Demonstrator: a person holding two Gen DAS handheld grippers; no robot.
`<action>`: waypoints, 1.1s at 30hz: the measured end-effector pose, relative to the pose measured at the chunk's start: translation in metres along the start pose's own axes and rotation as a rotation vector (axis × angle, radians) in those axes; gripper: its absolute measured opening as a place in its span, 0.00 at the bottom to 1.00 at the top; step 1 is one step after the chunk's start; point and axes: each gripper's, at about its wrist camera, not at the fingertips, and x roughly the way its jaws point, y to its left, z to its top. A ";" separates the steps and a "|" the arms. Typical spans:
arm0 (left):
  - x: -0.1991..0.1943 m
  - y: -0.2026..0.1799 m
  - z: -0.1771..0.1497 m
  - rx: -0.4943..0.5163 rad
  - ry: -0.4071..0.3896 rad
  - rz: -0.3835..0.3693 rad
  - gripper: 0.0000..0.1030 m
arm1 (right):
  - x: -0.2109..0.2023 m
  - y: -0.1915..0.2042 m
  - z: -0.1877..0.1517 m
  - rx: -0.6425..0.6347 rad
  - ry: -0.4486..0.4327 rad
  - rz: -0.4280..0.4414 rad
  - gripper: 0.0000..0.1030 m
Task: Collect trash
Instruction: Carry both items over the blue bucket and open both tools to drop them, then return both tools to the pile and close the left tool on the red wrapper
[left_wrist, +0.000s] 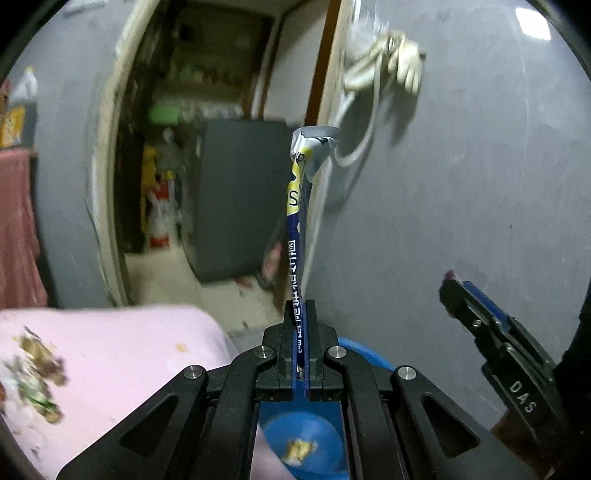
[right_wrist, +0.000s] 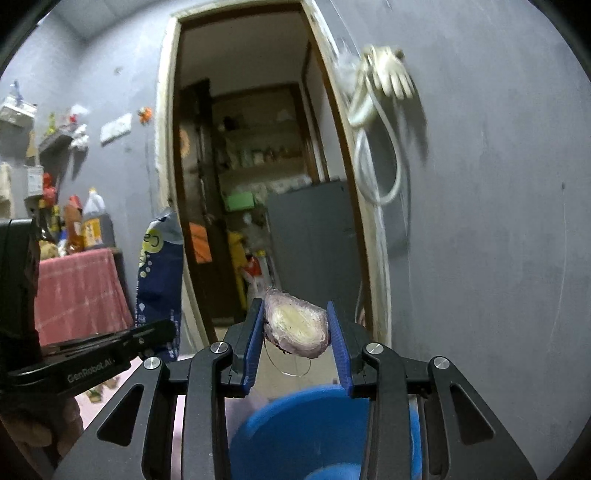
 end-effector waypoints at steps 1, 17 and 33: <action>0.009 0.001 -0.002 -0.012 0.034 -0.002 0.00 | 0.003 -0.004 -0.004 0.009 0.017 -0.001 0.31; 0.053 0.022 -0.031 -0.131 0.243 -0.005 0.32 | 0.034 -0.021 -0.033 0.094 0.191 -0.003 0.51; -0.049 0.060 -0.005 -0.183 -0.077 0.163 0.93 | 0.000 0.008 0.000 0.060 -0.007 0.044 1.00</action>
